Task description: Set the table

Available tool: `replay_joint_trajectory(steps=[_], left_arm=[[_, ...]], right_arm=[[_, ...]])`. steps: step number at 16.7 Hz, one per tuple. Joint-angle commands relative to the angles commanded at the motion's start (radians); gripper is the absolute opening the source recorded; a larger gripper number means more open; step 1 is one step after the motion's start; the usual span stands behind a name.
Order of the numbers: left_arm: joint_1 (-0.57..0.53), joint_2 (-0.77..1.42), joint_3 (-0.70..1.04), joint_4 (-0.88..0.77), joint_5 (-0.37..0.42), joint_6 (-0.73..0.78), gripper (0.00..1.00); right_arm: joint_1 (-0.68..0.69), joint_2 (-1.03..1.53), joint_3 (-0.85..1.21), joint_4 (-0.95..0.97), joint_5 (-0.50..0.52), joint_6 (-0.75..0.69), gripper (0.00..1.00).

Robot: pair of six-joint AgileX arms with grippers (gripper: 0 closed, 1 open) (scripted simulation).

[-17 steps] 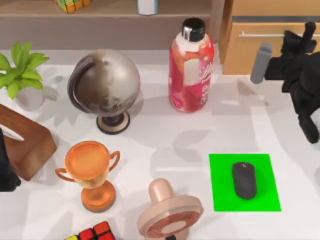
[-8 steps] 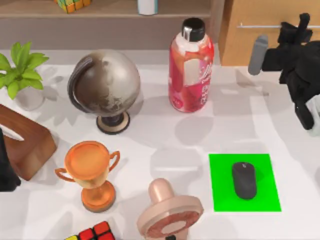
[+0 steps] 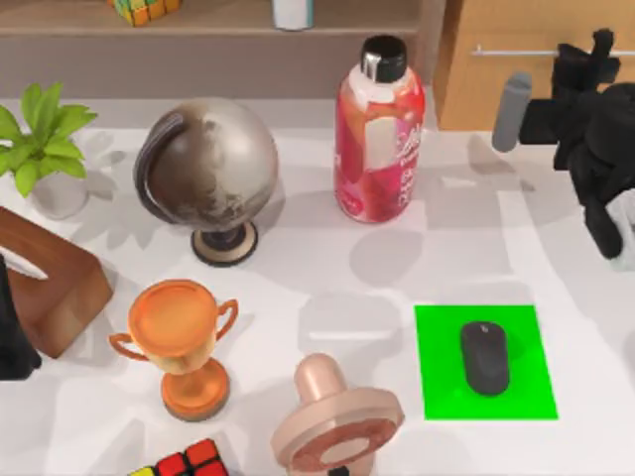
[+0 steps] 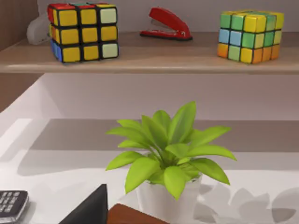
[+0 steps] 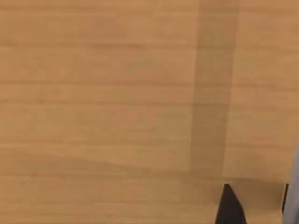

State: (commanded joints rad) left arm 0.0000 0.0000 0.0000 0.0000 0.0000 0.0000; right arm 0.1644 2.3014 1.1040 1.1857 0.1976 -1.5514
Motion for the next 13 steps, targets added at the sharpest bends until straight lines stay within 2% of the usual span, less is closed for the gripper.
replay_joint_trajectory(steps=[6,13], left_arm=[[0.000,0.000,0.000,0.000,0.000,0.000,1.00],[0.000,0.000,0.000,0.000,0.000,0.000,1.00]], right_arm=[[0.000,0.000,0.000,0.000,0.000,0.000,0.98],[0.000,0.000,0.000,0.000,0.000,0.000,1.00]])
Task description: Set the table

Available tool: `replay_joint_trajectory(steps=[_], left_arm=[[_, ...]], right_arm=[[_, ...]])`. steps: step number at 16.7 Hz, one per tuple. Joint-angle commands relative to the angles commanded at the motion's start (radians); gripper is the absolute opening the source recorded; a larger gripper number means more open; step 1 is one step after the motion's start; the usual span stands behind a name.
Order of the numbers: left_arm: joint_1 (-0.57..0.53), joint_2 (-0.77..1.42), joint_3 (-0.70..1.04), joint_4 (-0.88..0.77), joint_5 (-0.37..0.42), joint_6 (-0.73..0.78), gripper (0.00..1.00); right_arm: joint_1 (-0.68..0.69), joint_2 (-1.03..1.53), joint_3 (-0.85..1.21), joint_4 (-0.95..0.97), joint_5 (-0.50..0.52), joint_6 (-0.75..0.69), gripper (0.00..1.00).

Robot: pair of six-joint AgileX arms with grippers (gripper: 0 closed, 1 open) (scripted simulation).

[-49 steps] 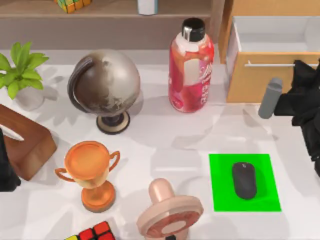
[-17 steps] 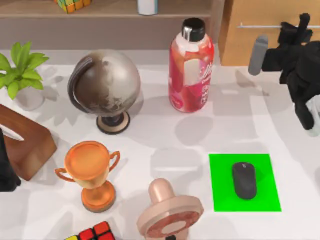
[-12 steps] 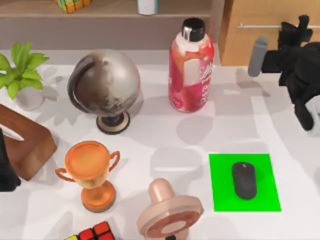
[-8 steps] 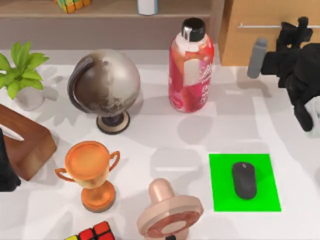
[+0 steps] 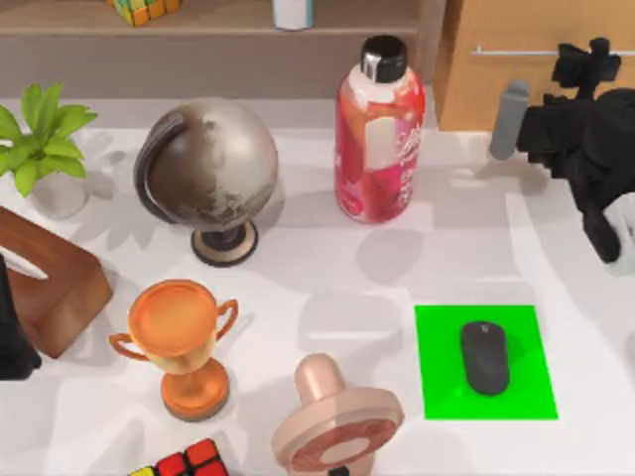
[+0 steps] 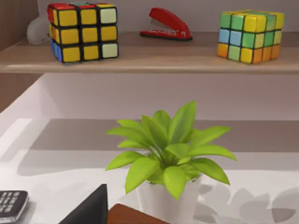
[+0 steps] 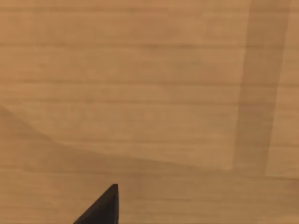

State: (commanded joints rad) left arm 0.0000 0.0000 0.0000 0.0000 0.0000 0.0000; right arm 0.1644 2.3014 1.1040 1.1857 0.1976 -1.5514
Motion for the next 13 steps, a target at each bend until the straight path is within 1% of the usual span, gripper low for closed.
replay_joint_trajectory(steps=[4,13], left_arm=[[0.000,0.000,0.000,0.000,0.000,0.000,1.00],[0.000,0.000,0.000,0.000,0.000,0.000,1.00]], right_arm=[[0.004,0.000,-0.039,-0.001,0.005,0.008,1.00],[0.019,-0.068,-0.165,0.087,0.021,0.006,1.00]])
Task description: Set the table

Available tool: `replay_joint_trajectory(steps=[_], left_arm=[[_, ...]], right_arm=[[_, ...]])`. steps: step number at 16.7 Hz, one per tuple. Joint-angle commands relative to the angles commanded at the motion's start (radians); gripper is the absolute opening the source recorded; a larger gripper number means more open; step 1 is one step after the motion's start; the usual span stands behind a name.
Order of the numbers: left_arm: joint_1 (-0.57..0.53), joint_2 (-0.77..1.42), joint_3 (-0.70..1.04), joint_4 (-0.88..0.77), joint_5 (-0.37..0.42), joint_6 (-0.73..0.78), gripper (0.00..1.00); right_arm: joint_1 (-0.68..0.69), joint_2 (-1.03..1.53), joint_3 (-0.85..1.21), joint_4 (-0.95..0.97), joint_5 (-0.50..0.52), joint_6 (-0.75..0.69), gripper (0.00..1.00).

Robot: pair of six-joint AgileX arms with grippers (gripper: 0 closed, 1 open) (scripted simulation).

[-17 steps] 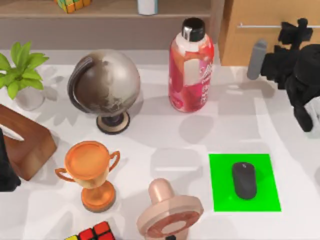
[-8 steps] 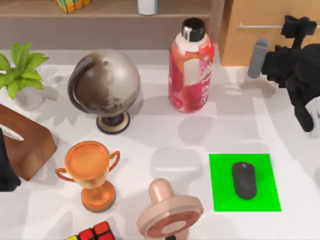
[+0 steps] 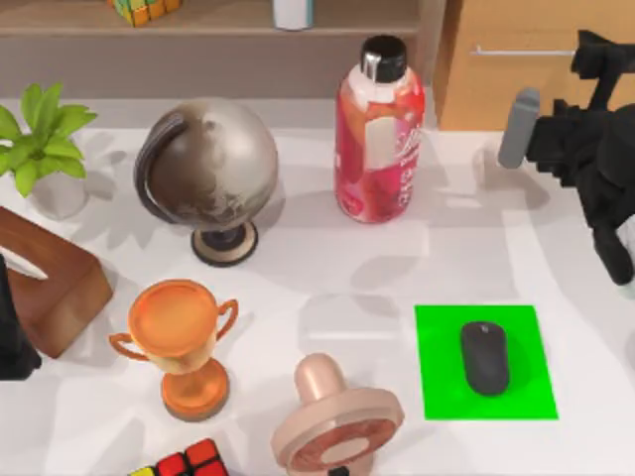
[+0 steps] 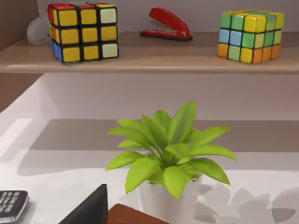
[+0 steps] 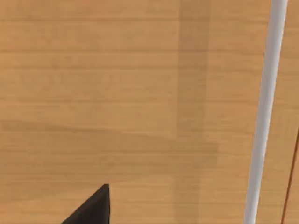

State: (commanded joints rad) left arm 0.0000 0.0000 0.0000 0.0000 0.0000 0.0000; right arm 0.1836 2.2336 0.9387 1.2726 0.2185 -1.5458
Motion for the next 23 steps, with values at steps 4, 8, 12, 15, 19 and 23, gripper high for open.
replay_joint_trajectory(steps=[4,8,12,15,19,23], left_arm=[[0.000,0.000,0.000,0.000,0.000,0.000,1.00],[0.000,0.000,0.000,0.000,0.000,0.000,1.00],[0.000,0.000,0.000,0.000,0.000,0.000,1.00],[0.000,0.000,0.000,0.000,0.000,0.000,1.00],[0.000,0.000,0.000,0.000,0.000,0.000,1.00],[0.000,0.000,0.000,0.000,0.000,0.000,1.00]], right_arm=[[0.008,-0.003,-0.055,0.010,0.001,0.005,1.00],[0.002,0.000,-0.054,0.008,0.001,0.005,1.00],[0.038,-0.056,-0.071,-0.003,0.025,0.024,1.00],[0.110,-0.167,-0.045,0.008,0.086,0.120,1.00],[0.258,-0.236,0.127,-0.008,0.177,0.391,1.00],[0.422,-0.141,0.360,-0.175,0.248,0.787,1.00]])
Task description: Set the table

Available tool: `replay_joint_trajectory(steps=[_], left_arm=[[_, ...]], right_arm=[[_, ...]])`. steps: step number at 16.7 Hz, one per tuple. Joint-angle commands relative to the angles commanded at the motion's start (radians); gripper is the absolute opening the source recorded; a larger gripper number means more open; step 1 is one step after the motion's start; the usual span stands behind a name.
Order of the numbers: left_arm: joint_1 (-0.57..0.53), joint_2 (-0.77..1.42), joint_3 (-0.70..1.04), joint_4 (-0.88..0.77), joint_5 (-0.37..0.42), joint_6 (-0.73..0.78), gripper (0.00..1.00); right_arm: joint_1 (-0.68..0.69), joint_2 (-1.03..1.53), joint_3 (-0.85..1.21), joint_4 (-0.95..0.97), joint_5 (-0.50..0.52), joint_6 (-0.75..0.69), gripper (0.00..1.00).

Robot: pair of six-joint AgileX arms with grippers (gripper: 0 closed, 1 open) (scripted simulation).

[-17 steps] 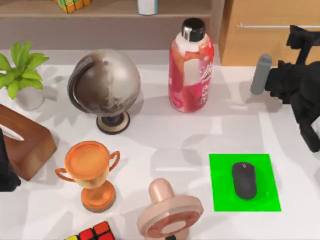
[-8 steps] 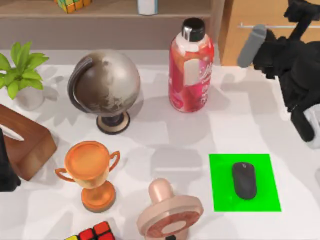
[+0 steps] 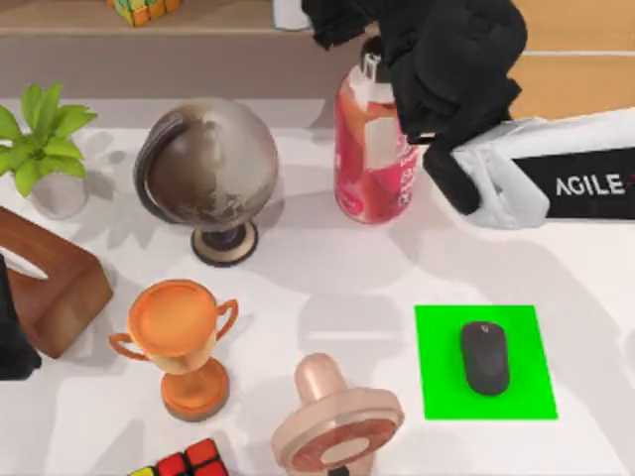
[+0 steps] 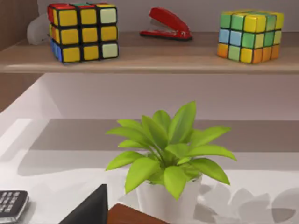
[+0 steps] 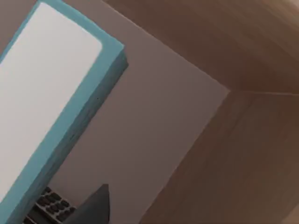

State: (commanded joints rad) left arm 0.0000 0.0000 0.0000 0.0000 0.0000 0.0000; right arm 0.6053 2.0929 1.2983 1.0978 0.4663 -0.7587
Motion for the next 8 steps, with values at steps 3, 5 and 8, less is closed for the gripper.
replay_joint_trajectory(steps=[3,5,8], left_arm=[[0.000,0.000,0.000,0.000,0.000,0.000,1.00],[0.000,0.000,0.000,0.000,0.000,0.000,1.00],[0.000,0.000,0.000,0.000,0.000,0.000,1.00]], right_arm=[[0.058,0.132,0.157,-0.202,0.067,0.301,1.00],[0.065,0.180,0.257,-0.314,0.124,0.464,1.00],[0.085,0.205,0.383,-0.429,0.207,0.637,1.00]])
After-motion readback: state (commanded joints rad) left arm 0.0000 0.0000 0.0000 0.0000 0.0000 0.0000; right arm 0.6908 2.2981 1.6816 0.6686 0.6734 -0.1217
